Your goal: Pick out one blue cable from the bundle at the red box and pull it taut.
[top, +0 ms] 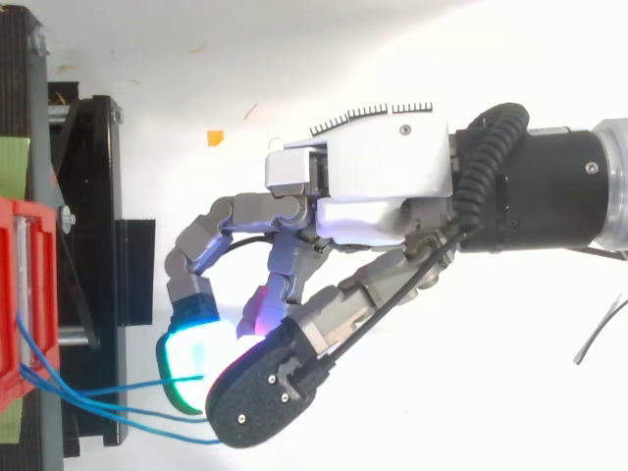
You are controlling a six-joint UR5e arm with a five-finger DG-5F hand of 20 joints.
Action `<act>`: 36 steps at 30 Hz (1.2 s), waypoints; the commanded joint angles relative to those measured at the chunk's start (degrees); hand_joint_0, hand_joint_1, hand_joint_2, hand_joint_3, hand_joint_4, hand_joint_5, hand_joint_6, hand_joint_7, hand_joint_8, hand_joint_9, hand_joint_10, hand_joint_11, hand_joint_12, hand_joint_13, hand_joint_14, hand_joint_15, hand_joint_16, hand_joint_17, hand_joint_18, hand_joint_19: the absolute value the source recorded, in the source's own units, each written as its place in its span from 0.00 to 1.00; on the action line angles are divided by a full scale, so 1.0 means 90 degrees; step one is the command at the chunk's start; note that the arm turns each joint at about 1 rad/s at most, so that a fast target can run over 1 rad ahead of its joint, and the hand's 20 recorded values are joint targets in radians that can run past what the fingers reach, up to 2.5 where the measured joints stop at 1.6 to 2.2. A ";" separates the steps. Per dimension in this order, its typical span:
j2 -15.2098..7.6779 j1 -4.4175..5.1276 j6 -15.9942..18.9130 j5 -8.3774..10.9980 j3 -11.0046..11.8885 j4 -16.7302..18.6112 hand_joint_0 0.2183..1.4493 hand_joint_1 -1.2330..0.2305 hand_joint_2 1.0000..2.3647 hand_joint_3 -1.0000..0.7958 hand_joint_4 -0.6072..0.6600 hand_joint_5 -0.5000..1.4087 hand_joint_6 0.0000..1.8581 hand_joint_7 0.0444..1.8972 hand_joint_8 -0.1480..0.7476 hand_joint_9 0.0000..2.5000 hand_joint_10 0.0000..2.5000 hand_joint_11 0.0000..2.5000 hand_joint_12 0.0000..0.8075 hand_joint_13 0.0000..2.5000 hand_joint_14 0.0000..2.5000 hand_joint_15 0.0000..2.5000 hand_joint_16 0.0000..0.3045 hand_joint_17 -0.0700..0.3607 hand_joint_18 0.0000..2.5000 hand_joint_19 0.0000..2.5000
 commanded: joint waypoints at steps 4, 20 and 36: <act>0.0000 -0.0002 0.0000 -0.0007 0.0000 0.0000 0.31 0.29 0.02 0.44 0.37 0.24 0.49 0.57 0.48 0.55 0.01 0.32 0.41 0.40 0.01 0.21 0.16 0.41 0.32 0.29; 0.0000 -0.0002 0.0000 0.0003 0.0000 0.0000 0.31 0.29 0.00 0.48 0.32 0.25 0.48 0.54 0.54 0.51 0.01 0.17 0.47 0.37 0.00 0.11 0.19 0.47 0.36 0.23; 0.0010 0.0008 -0.0488 0.0003 0.0000 -0.0010 0.30 0.33 0.00 0.45 0.35 0.25 0.48 0.55 0.54 0.46 0.01 0.17 0.48 0.32 0.00 0.12 0.20 0.48 0.31 0.24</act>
